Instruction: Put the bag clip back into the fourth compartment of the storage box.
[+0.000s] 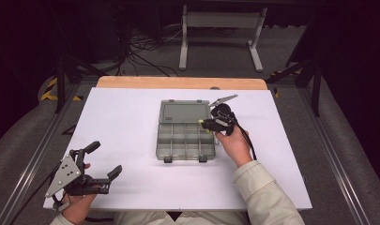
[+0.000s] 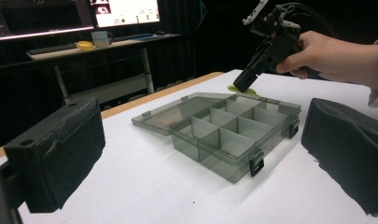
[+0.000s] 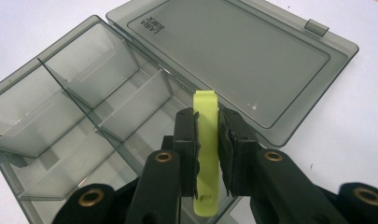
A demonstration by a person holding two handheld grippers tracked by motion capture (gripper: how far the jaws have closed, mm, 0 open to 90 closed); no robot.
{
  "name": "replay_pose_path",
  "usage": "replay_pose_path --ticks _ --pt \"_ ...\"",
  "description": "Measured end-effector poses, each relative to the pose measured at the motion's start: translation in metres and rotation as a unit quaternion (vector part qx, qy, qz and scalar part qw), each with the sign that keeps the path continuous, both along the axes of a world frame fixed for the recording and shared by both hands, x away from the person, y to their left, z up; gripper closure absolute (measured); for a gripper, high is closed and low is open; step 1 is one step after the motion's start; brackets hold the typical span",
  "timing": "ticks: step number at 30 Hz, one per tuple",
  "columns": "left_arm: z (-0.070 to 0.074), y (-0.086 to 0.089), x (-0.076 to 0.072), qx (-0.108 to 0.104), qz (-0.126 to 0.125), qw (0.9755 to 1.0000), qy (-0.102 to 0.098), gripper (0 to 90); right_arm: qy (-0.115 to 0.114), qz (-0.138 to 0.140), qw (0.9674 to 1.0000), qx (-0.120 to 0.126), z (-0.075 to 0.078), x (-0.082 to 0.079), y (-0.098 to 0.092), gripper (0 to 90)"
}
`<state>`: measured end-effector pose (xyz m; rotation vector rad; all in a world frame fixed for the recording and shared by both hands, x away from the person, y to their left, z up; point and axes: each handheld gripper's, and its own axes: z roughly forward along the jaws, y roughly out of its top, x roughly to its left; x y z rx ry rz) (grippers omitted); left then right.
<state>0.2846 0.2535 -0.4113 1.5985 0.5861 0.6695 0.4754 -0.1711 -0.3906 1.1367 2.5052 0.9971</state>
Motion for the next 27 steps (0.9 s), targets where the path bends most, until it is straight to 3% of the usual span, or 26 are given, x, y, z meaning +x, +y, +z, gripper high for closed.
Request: replay_pose_path --ticks 27 --pt "-0.0001 0.0000 0.0005 0.000 0.000 1.0000 0.000 0.1 0.039 -0.005 0.9992 0.001 -0.0088 0.0030 -0.0018 77.7"
